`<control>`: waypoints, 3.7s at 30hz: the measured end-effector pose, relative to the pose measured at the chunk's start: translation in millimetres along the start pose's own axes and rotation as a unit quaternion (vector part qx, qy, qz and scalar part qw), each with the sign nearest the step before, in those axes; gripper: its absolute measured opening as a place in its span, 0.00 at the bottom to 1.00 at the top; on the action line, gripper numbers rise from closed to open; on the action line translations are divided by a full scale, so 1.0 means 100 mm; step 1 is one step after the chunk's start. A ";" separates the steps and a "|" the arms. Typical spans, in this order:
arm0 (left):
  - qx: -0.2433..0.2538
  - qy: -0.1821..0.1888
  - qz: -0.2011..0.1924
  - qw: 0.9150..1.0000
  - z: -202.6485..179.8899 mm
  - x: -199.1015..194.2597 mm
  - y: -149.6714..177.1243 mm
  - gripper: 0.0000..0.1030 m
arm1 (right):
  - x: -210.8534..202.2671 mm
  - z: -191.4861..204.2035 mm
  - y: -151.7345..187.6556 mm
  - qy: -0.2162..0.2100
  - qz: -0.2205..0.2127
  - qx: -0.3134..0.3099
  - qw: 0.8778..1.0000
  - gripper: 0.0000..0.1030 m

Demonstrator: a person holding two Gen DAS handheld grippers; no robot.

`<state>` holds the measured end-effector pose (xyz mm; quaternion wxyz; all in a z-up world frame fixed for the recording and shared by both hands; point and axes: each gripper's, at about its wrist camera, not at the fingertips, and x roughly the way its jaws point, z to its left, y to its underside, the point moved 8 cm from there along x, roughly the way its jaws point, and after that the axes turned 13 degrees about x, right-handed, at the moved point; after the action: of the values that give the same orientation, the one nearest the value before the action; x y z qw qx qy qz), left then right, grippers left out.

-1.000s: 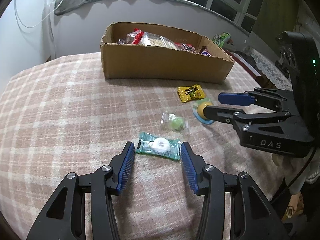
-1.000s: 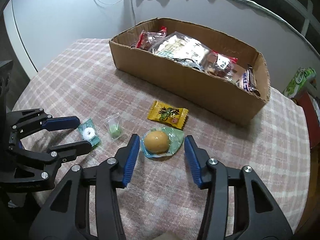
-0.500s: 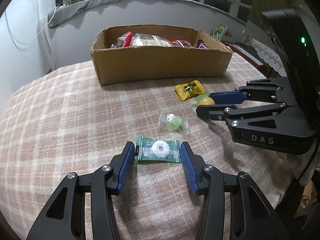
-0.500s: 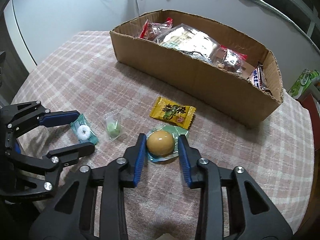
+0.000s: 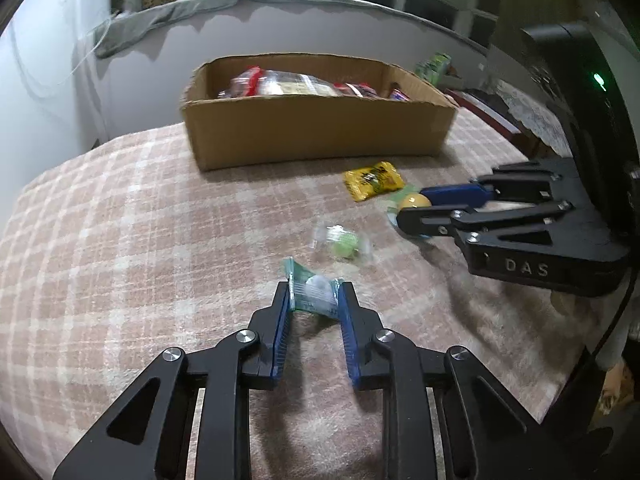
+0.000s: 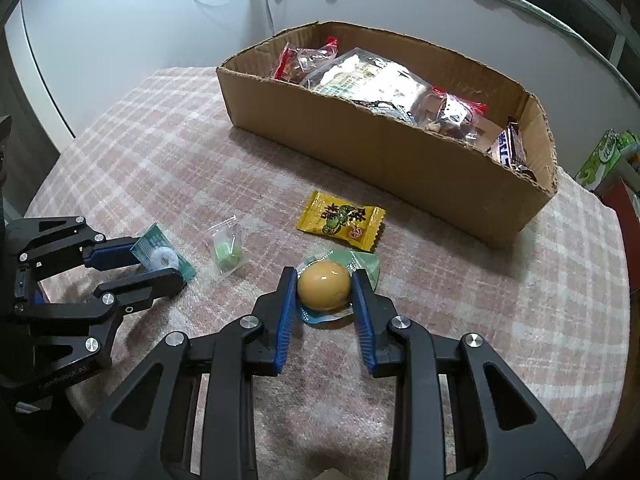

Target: Organize snacks

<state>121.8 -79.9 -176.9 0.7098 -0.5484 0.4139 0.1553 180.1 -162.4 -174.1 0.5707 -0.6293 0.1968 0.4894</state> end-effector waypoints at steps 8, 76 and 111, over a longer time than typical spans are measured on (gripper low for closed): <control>-0.029 0.013 -0.005 0.999 0.07 0.01 0.00 0.11 | -0.01 -0.02 0.01 0.003 -0.002 0.000 1.000 0.28; -0.020 -0.025 0.014 0.999 0.45 0.21 -0.37 0.18 | 0.01 -0.11 -0.06 -0.002 -0.012 0.007 1.000 0.28; 0.010 -0.045 -0.077 0.996 0.64 0.11 -1.46 0.18 | -0.51 -0.51 -1.15 0.019 -0.104 0.023 0.994 0.28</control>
<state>253.5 -75.3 -86.8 0.7429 -0.5638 0.3401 0.1207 270.1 -194.1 -77.2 0.6290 -0.6422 0.1522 0.4107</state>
